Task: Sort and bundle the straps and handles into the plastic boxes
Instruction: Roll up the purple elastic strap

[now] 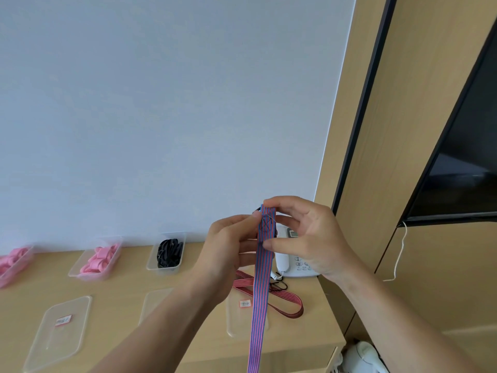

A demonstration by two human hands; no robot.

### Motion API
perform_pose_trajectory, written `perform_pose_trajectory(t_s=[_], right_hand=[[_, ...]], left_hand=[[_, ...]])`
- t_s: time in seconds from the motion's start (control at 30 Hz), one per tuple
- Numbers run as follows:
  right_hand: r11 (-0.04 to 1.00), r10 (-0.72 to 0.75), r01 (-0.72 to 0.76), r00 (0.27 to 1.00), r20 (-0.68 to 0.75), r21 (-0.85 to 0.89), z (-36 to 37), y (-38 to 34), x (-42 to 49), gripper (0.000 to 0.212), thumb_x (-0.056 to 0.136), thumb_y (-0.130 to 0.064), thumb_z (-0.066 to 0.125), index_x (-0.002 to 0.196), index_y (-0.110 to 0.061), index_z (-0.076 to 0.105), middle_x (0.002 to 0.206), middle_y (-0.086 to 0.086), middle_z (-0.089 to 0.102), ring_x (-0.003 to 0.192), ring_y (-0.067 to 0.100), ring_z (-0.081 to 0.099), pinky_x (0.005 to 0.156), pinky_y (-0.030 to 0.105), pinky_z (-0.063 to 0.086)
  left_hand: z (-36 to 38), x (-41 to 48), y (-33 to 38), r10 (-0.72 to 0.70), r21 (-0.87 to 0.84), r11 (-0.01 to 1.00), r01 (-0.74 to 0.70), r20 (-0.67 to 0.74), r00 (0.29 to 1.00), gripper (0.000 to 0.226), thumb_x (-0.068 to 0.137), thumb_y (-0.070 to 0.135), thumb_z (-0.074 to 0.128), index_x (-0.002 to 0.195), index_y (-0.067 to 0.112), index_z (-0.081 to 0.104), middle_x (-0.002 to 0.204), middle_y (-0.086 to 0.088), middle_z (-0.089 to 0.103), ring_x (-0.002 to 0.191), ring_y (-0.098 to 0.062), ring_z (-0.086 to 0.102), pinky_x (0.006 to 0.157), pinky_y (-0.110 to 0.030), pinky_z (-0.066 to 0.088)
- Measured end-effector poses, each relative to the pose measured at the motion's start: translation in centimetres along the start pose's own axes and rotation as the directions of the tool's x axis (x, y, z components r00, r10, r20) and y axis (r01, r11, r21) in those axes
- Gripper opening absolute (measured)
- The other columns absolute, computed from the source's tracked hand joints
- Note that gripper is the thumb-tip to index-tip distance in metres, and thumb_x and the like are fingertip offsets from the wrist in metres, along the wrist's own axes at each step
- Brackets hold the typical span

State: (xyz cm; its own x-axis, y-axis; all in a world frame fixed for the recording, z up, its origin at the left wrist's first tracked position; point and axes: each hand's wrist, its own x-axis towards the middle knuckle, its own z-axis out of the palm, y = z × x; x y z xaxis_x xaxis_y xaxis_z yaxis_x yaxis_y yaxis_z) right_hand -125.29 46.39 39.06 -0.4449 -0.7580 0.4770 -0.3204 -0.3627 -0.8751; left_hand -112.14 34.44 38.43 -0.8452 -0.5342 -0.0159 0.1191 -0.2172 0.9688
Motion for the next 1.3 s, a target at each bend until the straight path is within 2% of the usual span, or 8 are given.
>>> perform_pose_trajectory(t_s=[0.23,0.33,0.43,0.67,0.83,0.93,1.1,1.3], right_hand=[[0.990,-0.039,0.038,0.999,-0.007,-0.133,-0.1,0.5,0.0,0.061,0.063,0.005,0.088,0.117,-0.017,0.072,0.124,-0.001,0.067,0.121,0.018,0.064,0.096,0.032,0.055],[0.967,0.112,-0.118,0.993,-0.041,-0.225,-0.5,-0.4,0.8,0.038,0.081,-0.020,0.083,0.115,-0.030,0.072,0.114,-0.010,0.073,0.106,0.006,0.069,0.090,0.029,0.057],[0.916,0.127,-0.130,0.991,-0.034,-0.380,-0.9,-0.5,1.6,0.018,0.089,-0.011,0.076,0.105,-0.020,0.076,0.094,-0.005,0.077,0.089,0.010,0.071,0.081,0.023,0.052],[0.899,0.048,-0.088,0.994,-0.103,-0.428,-1.2,-0.6,1.7,0.027,0.084,-0.008,0.080,0.100,-0.029,0.076,0.089,-0.005,0.076,0.082,0.012,0.069,0.079,0.041,0.058],[0.956,0.055,-0.079,0.994,-0.093,-0.283,-0.8,-0.9,1.3,0.012,0.089,-0.033,0.071,0.091,-0.043,0.079,0.096,-0.014,0.078,0.089,0.007,0.071,0.076,0.031,0.057],[0.977,0.133,-0.140,0.990,-0.055,-0.161,-1.1,-1.1,1.2,0.016,0.083,-0.043,0.073,0.095,-0.037,0.081,0.098,-0.007,0.079,0.089,0.004,0.071,0.077,0.022,0.053],[0.963,0.268,-0.271,0.956,0.116,0.006,-1.9,-0.7,0.7,0.030,0.074,-0.035,0.084,0.101,-0.024,0.082,0.124,-0.005,0.073,0.120,0.013,0.066,0.104,0.041,0.049],[0.983,0.160,-0.166,0.984,0.074,0.080,-1.7,-0.9,0.7,0.048,0.072,-0.004,0.086,0.117,-0.015,0.073,0.108,0.013,0.076,0.101,0.031,0.074,0.089,0.037,0.059]], left_hand=[[0.2,0.0,-0.5,0.090,0.076,0.994,-0.084,-0.080,0.993,0.015,0.098,0.005,0.066,0.108,0.001,0.076,0.093,-0.017,0.079,0.074,-0.027,0.074,0.067,-0.036,0.063],[0.4,0.0,-0.7,0.141,0.118,0.984,-0.130,-0.090,0.986,0.017,0.098,0.001,0.065,0.110,0.003,0.076,0.091,-0.016,0.080,0.075,-0.025,0.075,0.070,-0.039,0.065],[0.7,0.1,-0.9,0.145,0.108,0.985,-0.135,-0.097,0.985,0.016,0.098,0.001,0.066,0.109,0.004,0.076,0.092,-0.015,0.081,0.077,-0.025,0.076,0.074,-0.041,0.065],[0.8,0.2,-1.8,0.105,0.128,0.987,-0.094,-0.080,0.991,0.013,0.096,0.003,0.070,0.108,0.005,0.076,0.093,-0.010,0.082,0.083,-0.021,0.077,0.075,-0.033,0.064],[1.1,0.6,-1.6,0.149,0.172,0.977,-0.125,-0.137,0.979,0.019,0.095,-0.005,0.068,0.105,0.008,0.078,0.091,-0.008,0.082,0.080,-0.018,0.076,0.070,-0.027,0.061],[1.2,0.9,-1.5,0.173,0.160,0.977,-0.144,-0.181,0.968,0.024,0.092,-0.007,0.069,0.107,0.010,0.076,0.095,-0.006,0.082,0.085,-0.018,0.077,0.073,-0.027,0.063],[1.3,0.9,-1.3,0.140,0.098,0.988,-0.121,-0.226,0.964,0.022,0.092,-0.001,0.073,0.111,0.009,0.071,0.093,-0.010,0.080,0.085,-0.028,0.079,0.072,-0.036,0.063],[1.1,1.2,-1.4,0.084,0.144,0.988,-0.050,-0.237,0.968,0.013,0.094,0.003,0.069,0.104,0.010,0.073,0.077,-0.005,0.075,0.075,-0.028,0.076,0.064,-0.034,0.063]])
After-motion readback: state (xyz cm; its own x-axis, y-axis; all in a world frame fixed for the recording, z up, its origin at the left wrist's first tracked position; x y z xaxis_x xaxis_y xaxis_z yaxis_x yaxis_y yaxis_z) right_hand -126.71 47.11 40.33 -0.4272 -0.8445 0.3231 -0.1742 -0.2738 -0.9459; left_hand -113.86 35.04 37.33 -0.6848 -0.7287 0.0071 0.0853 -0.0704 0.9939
